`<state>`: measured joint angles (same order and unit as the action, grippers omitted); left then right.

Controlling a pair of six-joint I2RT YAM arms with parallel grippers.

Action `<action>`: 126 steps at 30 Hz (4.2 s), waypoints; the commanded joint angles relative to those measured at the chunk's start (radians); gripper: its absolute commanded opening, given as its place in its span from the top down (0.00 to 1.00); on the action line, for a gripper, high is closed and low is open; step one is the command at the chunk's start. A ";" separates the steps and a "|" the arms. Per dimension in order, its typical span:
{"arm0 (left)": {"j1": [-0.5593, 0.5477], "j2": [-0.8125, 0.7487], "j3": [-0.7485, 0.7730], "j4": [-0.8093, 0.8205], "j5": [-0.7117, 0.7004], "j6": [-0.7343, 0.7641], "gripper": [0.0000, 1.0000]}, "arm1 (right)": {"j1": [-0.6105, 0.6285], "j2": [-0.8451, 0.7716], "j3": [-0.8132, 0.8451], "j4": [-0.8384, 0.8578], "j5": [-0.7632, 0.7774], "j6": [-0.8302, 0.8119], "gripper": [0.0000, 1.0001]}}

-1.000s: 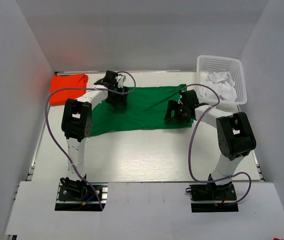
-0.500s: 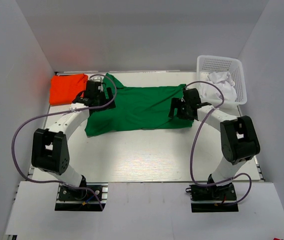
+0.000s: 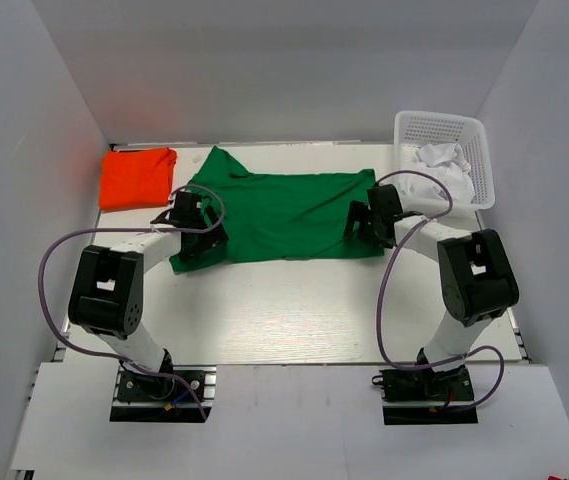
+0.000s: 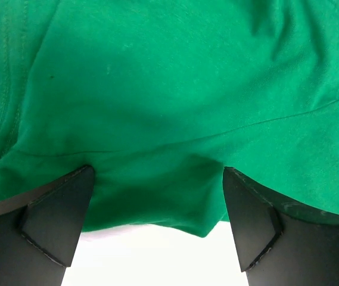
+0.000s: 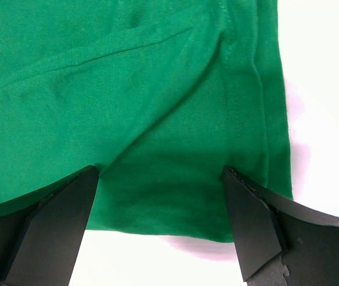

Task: Fold and stack the t-shirts

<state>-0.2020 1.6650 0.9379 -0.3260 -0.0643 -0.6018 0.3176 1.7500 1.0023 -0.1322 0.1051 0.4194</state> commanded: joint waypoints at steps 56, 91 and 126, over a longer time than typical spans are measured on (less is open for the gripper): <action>0.084 0.806 1.188 -0.073 0.018 0.229 0.20 | -0.051 0.074 0.343 -0.063 0.113 -0.108 0.10; 0.084 0.589 0.886 0.143 0.120 0.333 1.00 | -0.084 0.448 0.708 -0.242 0.186 -0.017 0.16; 0.062 -0.166 -0.027 0.320 0.083 0.205 1.00 | -0.038 0.063 0.265 0.008 0.200 -0.126 1.00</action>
<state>-0.1394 1.6058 1.0046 -0.0174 0.0437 -0.3443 0.2764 1.8690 1.3121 -0.1688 0.2794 0.3023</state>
